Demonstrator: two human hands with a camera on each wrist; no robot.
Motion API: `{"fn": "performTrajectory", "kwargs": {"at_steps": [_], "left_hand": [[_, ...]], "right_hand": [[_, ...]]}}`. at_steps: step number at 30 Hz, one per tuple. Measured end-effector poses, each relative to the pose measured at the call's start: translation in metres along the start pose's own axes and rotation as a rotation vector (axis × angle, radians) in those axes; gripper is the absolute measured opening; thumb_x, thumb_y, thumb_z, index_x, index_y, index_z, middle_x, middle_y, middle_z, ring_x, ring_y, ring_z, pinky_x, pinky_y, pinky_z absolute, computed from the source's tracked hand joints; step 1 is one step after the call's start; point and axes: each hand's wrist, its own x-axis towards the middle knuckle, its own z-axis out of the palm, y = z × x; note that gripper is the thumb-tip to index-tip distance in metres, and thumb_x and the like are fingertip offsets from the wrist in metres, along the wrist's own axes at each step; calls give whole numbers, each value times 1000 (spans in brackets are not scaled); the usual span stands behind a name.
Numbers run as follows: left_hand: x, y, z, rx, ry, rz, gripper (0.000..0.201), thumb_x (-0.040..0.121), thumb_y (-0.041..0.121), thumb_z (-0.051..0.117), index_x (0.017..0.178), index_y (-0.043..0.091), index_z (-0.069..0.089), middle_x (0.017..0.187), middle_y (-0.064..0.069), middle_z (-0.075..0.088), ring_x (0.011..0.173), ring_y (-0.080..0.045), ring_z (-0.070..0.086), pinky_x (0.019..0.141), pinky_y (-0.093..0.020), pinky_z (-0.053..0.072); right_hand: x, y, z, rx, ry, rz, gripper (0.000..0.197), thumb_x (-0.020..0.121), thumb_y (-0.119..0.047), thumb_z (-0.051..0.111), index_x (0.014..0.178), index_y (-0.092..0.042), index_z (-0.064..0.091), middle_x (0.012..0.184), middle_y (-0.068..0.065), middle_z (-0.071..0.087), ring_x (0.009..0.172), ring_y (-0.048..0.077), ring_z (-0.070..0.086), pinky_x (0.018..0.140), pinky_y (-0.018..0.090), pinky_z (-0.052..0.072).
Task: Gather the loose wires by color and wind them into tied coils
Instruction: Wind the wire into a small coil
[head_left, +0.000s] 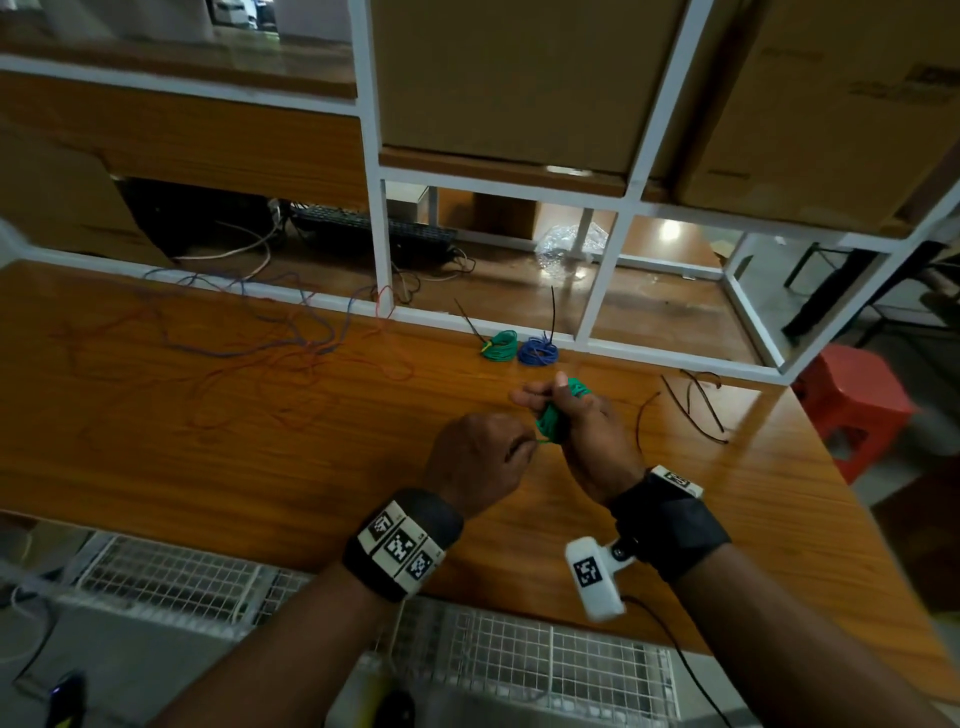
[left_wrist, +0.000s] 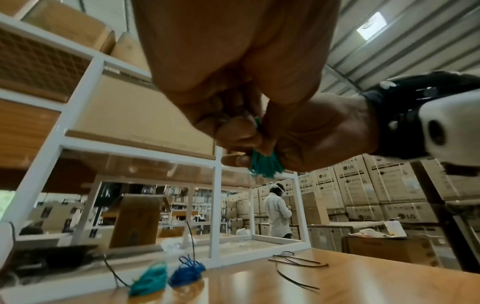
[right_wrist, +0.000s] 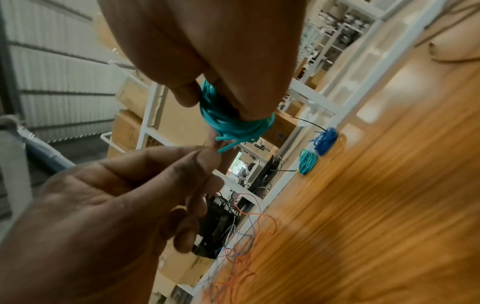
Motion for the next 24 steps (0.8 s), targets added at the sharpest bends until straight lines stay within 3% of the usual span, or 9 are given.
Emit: {"fn": "performTrajectory", "kwargs": {"at_steps": [3,5,7,9,11,14,17,20,24], "left_hand": [[11,-10,-16,-77,-22,186,19,84,16,78,103,13,75,95,1,75,73,2,57,65,-1,42],[20,-19,-24,-157,-88,176,21,83,22,79,101,12,75,93,0,75,74,2,58,61,-9,49],[25,-27,-29,-201,-141,152,29,76,30,83,99,16,75,91,7,71,77,0,55,61,-15,45],[28,-33,-34,-157,-173,180,43,71,45,81,106,22,73,99,14,64,88,-1,44,73,-13,33],[29,-38,-38,-154,-239,213,57,72,53,76,122,27,68,123,13,59,109,-5,41,88,-11,27],[22,-32,-38,-489,-474,142,52,83,24,79,132,18,64,142,6,54,128,-5,47,101,-15,37],[10,-26,-36,-841,-532,-52,45,82,-5,75,126,0,65,127,-7,67,115,-15,66,85,-24,56],[0,-25,-27,-875,-449,-118,34,79,0,79,112,-1,70,116,-13,71,108,-24,69,86,-37,59],[-8,-18,-19,-836,-454,-188,25,83,0,75,105,5,65,99,-4,69,86,-4,70,69,-16,52]], "right_hand": [[-9,-4,-1,174,-85,185,76,105,-62,29,125,4,60,119,22,72,110,35,69,97,41,57],[-13,-1,0,178,-149,292,95,93,-80,36,128,5,61,117,29,68,95,32,67,84,34,58],[-17,1,1,155,-212,367,111,78,-94,44,131,1,62,100,26,66,78,24,61,74,27,56],[-21,2,2,195,-289,413,118,77,-95,39,139,5,53,102,23,66,95,33,60,103,36,52],[-28,-4,1,180,-412,450,125,81,-94,27,140,14,47,119,39,61,120,43,51,122,44,34],[-36,-18,3,239,-511,507,114,83,-91,10,133,-3,63,108,39,48,114,37,66,101,35,54],[-40,-26,4,335,-580,597,110,79,-95,12,152,-22,51,101,24,44,117,36,65,105,37,49],[-40,-32,7,260,-596,678,108,81,-93,10,134,-20,69,113,27,44,115,31,67,104,34,52],[-40,-32,5,184,-541,737,83,97,-76,26,127,-13,72,112,27,58,111,33,69,98,36,56]]}}
